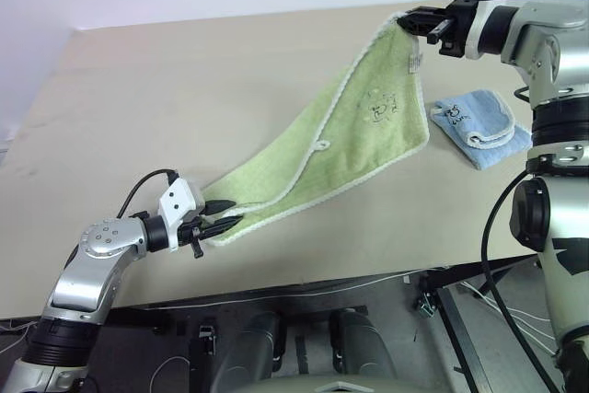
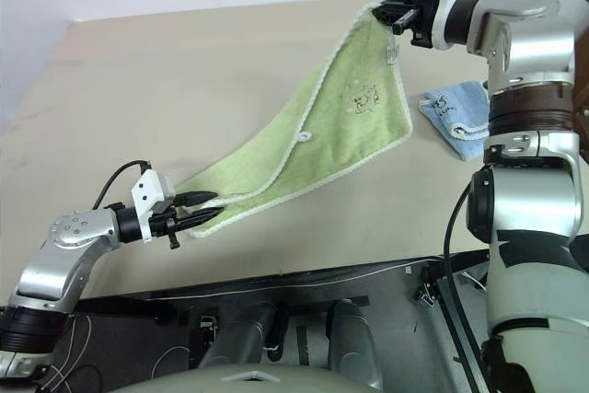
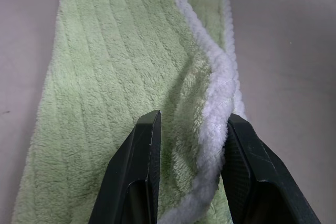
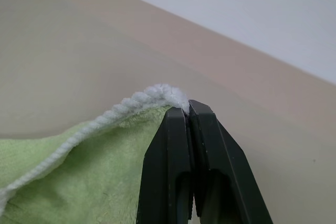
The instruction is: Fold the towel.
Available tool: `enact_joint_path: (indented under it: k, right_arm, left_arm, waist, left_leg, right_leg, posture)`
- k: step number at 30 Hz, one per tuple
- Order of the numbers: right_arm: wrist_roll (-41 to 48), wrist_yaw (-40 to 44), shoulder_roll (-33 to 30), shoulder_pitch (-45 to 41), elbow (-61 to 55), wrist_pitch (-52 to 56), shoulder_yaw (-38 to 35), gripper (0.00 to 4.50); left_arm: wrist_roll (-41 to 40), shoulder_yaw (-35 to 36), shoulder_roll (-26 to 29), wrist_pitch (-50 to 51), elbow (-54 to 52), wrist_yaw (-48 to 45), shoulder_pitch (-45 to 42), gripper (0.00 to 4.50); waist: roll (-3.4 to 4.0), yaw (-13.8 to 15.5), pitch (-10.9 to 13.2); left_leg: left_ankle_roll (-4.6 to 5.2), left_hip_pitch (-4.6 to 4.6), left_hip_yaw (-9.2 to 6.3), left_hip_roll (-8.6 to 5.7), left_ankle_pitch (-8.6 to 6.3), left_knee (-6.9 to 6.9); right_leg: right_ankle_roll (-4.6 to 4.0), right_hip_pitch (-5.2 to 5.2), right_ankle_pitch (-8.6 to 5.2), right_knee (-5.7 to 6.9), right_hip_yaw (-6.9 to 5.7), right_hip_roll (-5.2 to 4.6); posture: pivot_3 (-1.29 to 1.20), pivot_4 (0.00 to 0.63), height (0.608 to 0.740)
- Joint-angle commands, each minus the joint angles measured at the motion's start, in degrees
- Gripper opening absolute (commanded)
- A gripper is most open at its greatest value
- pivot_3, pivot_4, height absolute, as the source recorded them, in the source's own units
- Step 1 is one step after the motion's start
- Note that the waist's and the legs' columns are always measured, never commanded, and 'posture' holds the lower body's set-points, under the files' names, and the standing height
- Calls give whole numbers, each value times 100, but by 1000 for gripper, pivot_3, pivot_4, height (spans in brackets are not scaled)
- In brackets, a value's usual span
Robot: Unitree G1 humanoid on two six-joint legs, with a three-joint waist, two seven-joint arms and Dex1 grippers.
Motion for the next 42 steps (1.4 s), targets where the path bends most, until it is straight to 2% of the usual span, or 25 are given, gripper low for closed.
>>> enact_joint_path:
  k: [1,2,5,8,12,17,19,21,23,25,29,32,37,42]
  right_arm:
    - [42,-37,-112,-47,-258,14,-87,0]
    - [46,-42,-113,-40,-274,24,-92,0]
    - [45,-54,-118,-5,-284,23,-96,0]
    - [45,-60,-120,38,-323,27,-87,0]
    - [40,-77,-109,60,-332,22,-84,0]
    - [35,-73,-95,100,-337,-10,-70,0]
    - [13,-64,-130,125,-292,-103,-74,0]
    - [-57,-118,-190,84,-59,-318,-94,0]
    - [-107,-198,-214,-2,198,-503,-122,0]
    - [-159,-356,-240,-196,616,-728,-175,0]
    - [-264,-602,-216,-544,1450,-1203,-183,0]
    - [-304,-832,-123,-790,2054,-1571,-228,0]
    - [-356,-1601,83,-1141,2867,-2207,-348,0]
    - [-469,-2361,334,-1352,3341,-2773,-435,0]
  left_arm:
    - [86,42,84,-181,135,-140,-103,1630]
    - [106,35,79,-220,189,-169,-106,1630]
    - [102,50,9,-350,328,-235,-109,1077]
    - [62,89,-32,-456,339,-275,-86,84]
    - [-219,229,-47,-438,396,-502,-87,35]
    - [-773,475,48,89,367,-740,-177,35]
    - [-1124,958,6,417,634,-366,-714,35]
    - [-1399,1537,93,657,1293,122,-1617,35]
    - [-1336,1775,210,636,1817,431,-2267,35]
    - [-1217,1978,482,712,2857,823,-3423,35]
    - [-799,1871,809,288,4881,789,-5136,35]
    - [-375,1681,847,-106,6238,819,-6205,35]
    - [-75,1763,721,-655,7679,1272,-7218,35]
    - [164,1808,485,-1029,8185,1662,-7558,35]
  waist:
    - [0,2,0]
    - [0,1,0]
    - [0,0,0]
    - [0,2,0]
    - [0,-1,0]
    - [0,-5,0]
    - [0,-1,0]
    - [-6,54,3]
    - [-12,29,2]
    - [-12,8,2]
    - [-12,-33,2]
    - [-12,-46,2]
    - [-13,-61,2]
    - [-14,-105,2]
  left_leg:
    - [0,0,0,0,0,0]
    - [0,0,0,0,0,0]
    - [0,0,0,0,0,1]
    - [-1,0,0,0,1,0]
    - [0,0,0,0,0,0]
    - [0,0,0,0,0,0]
    - [0,0,0,0,0,1]
    - [0,0,-2,0,0,5]
    - [-3,-13,-22,5,2,28]
    - [-4,-11,-15,2,2,31]
    - [-25,-19,-4,0,16,36]
    - [-26,-19,2,0,17,23]
    - [-26,-25,3,1,17,19]
    - [-27,-65,3,1,18,33]
  right_leg:
    - [0,0,0,0,0,0]
    - [0,0,0,0,0,0]
    - [0,0,0,0,0,0]
    - [0,0,0,0,0,0]
    - [0,0,0,0,0,0]
    - [0,0,0,0,0,0]
    - [0,0,0,1,0,0]
    - [0,1,0,6,-3,1]
    - [-5,0,4,14,-20,10]
    - [1,5,8,11,-16,8]
    - [6,-3,10,10,-7,15]
    - [7,-7,11,2,-5,19]
    - [7,-16,11,1,-1,21]
    - [8,-51,11,15,1,20]
  posture:
    - [0,150,740]
    - [0,150,740]
    - [0,150,740]
    - [0,150,740]
    - [0,150,740]
    - [0,150,740]
    - [0,150,740]
    - [0,150,740]
    - [0,150,740]
    - [0,150,740]
    - [0,150,740]
    - [0,150,740]
    - [0,150,740]
    - [0,150,740]
